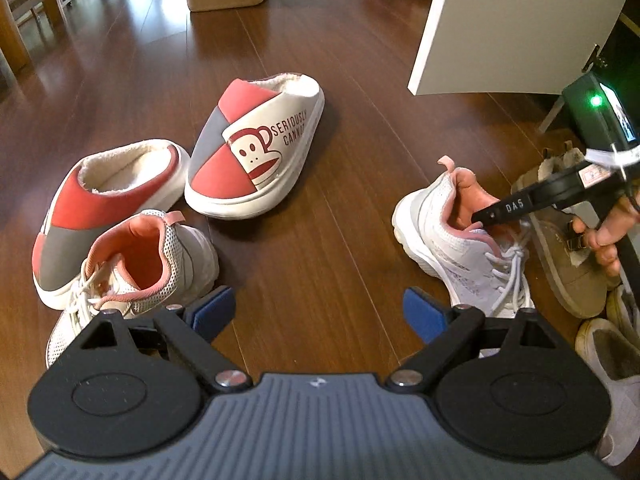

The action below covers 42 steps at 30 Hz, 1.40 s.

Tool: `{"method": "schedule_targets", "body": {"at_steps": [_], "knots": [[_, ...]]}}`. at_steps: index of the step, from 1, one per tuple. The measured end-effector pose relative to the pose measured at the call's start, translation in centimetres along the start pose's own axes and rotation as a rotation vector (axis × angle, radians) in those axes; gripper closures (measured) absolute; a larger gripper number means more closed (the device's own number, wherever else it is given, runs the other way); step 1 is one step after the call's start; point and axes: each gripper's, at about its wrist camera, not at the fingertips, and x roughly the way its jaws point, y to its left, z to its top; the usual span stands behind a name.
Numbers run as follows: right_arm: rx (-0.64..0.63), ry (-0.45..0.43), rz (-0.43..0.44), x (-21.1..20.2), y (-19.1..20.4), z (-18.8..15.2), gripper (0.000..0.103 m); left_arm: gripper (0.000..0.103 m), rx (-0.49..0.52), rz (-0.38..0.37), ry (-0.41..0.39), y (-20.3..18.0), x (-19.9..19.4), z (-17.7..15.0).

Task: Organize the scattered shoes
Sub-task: 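Set the sneaker beside the brown buckle shoes and open the right gripper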

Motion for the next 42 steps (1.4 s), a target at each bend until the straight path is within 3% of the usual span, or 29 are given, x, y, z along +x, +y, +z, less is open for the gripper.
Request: {"method": "schedule_targets", "body": {"at_steps": [4,9,10,11,13,17,19,22,24,25,27,31,34,39,42], "knots": [[-0.288,0.014,-0.076,-1.4,0.8,-1.1,0.090,0.010,-0.011,-0.003,0.017,0.3,0.3,-0.3],[-0.357,0.067,-0.132,-2.0,-0.8,-2.5,0.086,0.011,0.013,-0.024,0.022,-0.8,0.0,-0.6],[-0.318,0.057,-0.129,-2.1,-1.4,-2.7,0.064,0.011,0.023,-0.028,0.019,-1.1,-0.1,-0.6],[-0.269,0.040,-0.137,-2.4,-2.0,-2.9,0.029,0.010,0.031,-0.031,0.017,-1.4,-0.3,-0.7],[-0.131,-0.082,-0.146,-4.7,-3.2,-4.5,0.002,0.010,0.038,-0.035,0.016,-1.6,-0.4,-0.8],[0.027,-0.212,-0.021,-8.1,-4.4,-9.9,0.001,0.010,0.026,-0.031,0.027,-1.5,-0.2,-0.8],[-0.022,-0.198,-0.014,-7.5,-3.4,-12.5,0.001,0.011,0.015,-0.035,0.037,-1.5,0.0,-0.8],[-0.097,-0.162,-0.076,-4.6,-1.1,-14.1,0.003,0.011,0.017,-0.049,0.054,-2.0,0.1,-1.0],[-0.094,-0.157,-0.104,-2.9,-0.1,-14.9,0.015,0.010,0.044,-0.047,0.055,-2.6,0.0,-1.3],[-0.083,-0.166,-0.130,-2.2,0.4,-15.1,0.024,0.010,0.053,-0.043,0.054,-2.8,0.0,-1.4],[-0.036,-0.205,-0.197,-1.7,1.0,-15.3,0.027,0.010,0.063,-0.038,0.052,-2.9,0.0,-1.5],[0.054,-0.245,-0.241,-1.7,0.8,-15.3,0.031,0.010,0.052,-0.040,0.062,-2.6,0.2,-1.7],[0.059,-0.250,-0.250,-1.8,0.5,-15.3,0.031,0.011,0.053,-0.042,0.073,-2.5,0.3,-2.0],[-0.007,-0.209,-0.262,-2.2,0.9,-14.7,0.014,0.010,0.056,-0.036,0.093,-2.2,-0.2,-2.6],[0.054,-0.229,-0.212,-5.0,0.1,-14.5,0.009,0.011,0.053,-0.025,0.089,-2.0,-1.2,-3.1]]}}
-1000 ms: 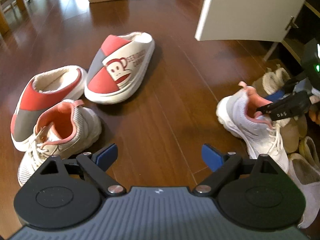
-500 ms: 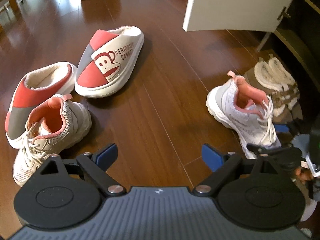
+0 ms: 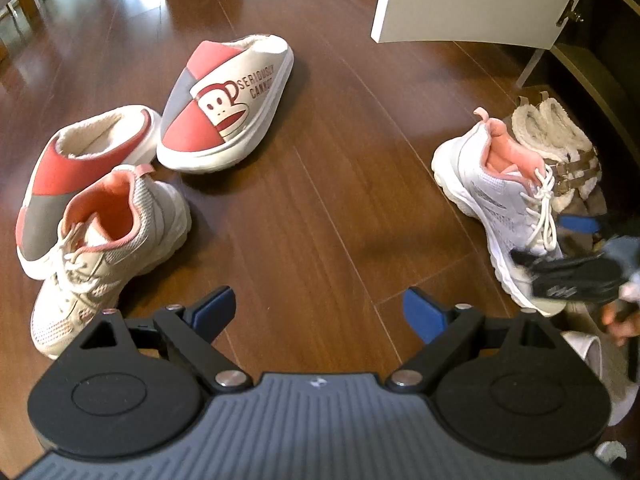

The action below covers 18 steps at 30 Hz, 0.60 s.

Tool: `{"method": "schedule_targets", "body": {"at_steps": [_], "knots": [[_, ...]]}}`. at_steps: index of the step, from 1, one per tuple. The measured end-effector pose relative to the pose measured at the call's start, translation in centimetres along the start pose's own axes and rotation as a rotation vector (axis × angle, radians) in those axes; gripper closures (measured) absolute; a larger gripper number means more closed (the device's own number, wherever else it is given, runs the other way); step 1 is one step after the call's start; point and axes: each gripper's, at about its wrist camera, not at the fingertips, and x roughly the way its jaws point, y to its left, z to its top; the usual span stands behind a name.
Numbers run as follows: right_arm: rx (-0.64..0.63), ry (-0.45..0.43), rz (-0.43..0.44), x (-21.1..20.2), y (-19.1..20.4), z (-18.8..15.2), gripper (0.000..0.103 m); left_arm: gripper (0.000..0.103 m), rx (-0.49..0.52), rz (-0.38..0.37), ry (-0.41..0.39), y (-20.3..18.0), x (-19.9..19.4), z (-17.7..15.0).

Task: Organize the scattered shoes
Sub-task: 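Set the sneaker beside the brown buckle shoes and open the right gripper, then grasp the second white-and-pink sneaker by its heel with the left gripper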

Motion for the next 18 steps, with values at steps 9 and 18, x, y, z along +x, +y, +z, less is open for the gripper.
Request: {"method": "schedule_targets", "body": {"at_steps": [9,18], "knots": [[0.140,0.194,0.084,-8.7,-1.4,-0.5,0.003,0.010,0.021,0.113,-0.004,2.1,-2.9,-4.2],[0.422,0.143,0.091,-12.2,-4.5,-4.2,0.001,0.011,0.102,0.319,-0.094,14.0,-1.5,3.6]]}}
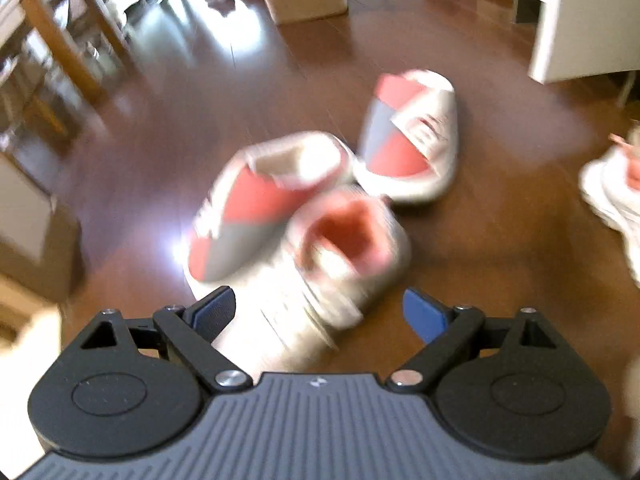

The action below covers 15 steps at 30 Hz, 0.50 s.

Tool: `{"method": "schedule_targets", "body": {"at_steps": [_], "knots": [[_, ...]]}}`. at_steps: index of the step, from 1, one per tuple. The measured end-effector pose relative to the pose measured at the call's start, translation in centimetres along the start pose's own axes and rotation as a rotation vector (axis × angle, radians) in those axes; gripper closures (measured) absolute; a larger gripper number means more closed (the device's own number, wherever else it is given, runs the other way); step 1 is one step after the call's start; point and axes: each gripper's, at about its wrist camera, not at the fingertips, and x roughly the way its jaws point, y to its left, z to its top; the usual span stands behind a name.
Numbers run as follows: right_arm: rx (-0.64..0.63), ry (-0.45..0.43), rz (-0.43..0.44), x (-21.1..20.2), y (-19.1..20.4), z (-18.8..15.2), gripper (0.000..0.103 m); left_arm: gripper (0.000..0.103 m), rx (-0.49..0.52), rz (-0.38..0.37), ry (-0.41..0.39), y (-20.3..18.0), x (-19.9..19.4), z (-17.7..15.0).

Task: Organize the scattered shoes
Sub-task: 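Grasp the second white-and-pink sneaker by its heel with the left gripper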

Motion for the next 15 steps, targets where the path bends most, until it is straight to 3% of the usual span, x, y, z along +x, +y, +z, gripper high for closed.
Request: {"method": "schedule_targets", "body": {"at_steps": [3,5,6,7,8,9,10,12,15], "knots": [[0.093,0.038,0.047,1.7,-0.7,0.6,0.001,0.012,0.159,0.013,0.051,-0.5,3.9,3.5],[0.097,0.050,0.065,2.5,-0.5,0.7,0.001,0.015,0.238,0.072,0.119,-1.3,7.2,4.7],[0.089,0.054,0.065,2.8,-0.3,0.7,0.001,0.022,0.272,0.104,0.154,-1.6,8.9,5.2],[0.071,0.063,0.061,3.4,-0.1,0.7,0.001,0.035,0.285,0.106,0.200,-1.9,10.2,5.4],[0.057,0.070,0.056,3.8,0.0,0.7,0.001,0.042,0.285,0.092,0.252,-2.1,11.3,5.4],[0.049,0.075,0.053,4.0,0.2,0.6,0.001,0.073,0.285,0.078,0.303,-2.3,12.5,5.4],[0.039,0.085,0.052,4.4,0.3,0.4,0.001,0.088,0.282,0.085,0.346,-2.8,13.0,5.3],[0.036,0.100,0.060,4.9,0.3,0.0,0.001,0.088,0.246,0.102,0.419,-3.7,13.0,5.3],[0.050,0.096,0.091,4.6,0.0,-0.4,0.001,0.086,0.083,0.041,0.521,-3.3,11.8,6.5]]}}
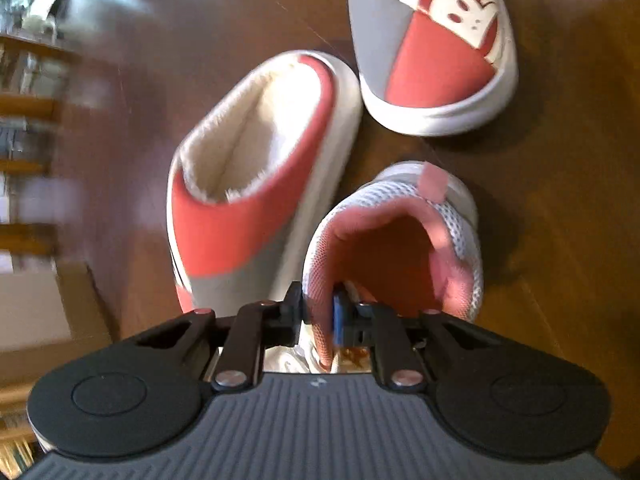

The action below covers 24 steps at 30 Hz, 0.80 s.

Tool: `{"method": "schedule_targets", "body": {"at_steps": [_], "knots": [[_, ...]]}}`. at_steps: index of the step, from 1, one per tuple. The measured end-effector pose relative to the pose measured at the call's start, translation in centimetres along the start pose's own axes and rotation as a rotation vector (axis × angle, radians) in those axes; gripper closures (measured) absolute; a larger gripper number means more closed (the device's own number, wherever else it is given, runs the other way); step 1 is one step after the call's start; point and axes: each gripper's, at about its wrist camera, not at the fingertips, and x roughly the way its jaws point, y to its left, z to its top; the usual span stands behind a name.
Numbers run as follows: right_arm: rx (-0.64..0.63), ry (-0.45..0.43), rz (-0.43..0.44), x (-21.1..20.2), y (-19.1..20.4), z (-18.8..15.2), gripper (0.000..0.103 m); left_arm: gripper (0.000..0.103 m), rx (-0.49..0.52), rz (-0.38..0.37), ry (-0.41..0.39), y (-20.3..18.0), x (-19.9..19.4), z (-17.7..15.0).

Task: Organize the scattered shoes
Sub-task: 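Grasp the second white-and-pink sneaker by its heel with the left gripper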

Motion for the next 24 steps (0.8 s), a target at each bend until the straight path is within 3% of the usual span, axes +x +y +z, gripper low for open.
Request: {"method": "schedule_targets", "body": {"at_steps": [4,6,9,10,12,16,19,21,23,24], "knots": [[0.011,-0.043,0.033,-1.3,-0.3,-0.2,0.001,0.083,-0.305,-0.283,0.143,2.1,-1.2,0.5],[0.016,-0.063,0.049,-2.0,-0.5,-0.4,0.001,0.082,-0.451,-0.478,0.201,1.6,-1.0,0.6],[0.020,-0.072,0.057,-2.5,-0.7,-0.5,0.001,0.080,-0.558,-0.670,0.249,-1.3,-0.4,0.6],[0.021,-0.071,0.059,-2.5,-0.8,-0.5,0.001,0.069,-0.580,-0.716,0.261,-2.3,-0.1,0.4],[0.026,-0.067,0.058,-2.4,-1.0,-0.6,0.001,0.065,-0.588,-0.779,0.234,-4.8,-0.2,0.5],[-0.006,-0.072,0.053,-1.9,-0.8,-0.8,0.001,0.060,-0.407,-0.657,0.080,-7.4,-2.9,1.3],[-0.065,-0.073,0.049,-1.4,-0.1,-1.0,0.001,0.047,-0.414,-0.655,0.023,-6.7,-3.7,2.1],[-0.075,-0.065,0.051,-1.0,0.2,-1.1,0.001,0.039,-0.425,-0.609,-0.020,-6.1,-3.6,3.1],[-0.080,-0.052,0.060,-0.5,0.4,-1.2,0.001,0.041,-0.365,-0.547,-0.034,-6.8,-3.1,4.0],[-0.082,-0.050,0.060,-0.3,0.5,-1.2,0.001,0.052,-0.312,-0.504,-0.037,-7.6,-2.6,4.2]]}}
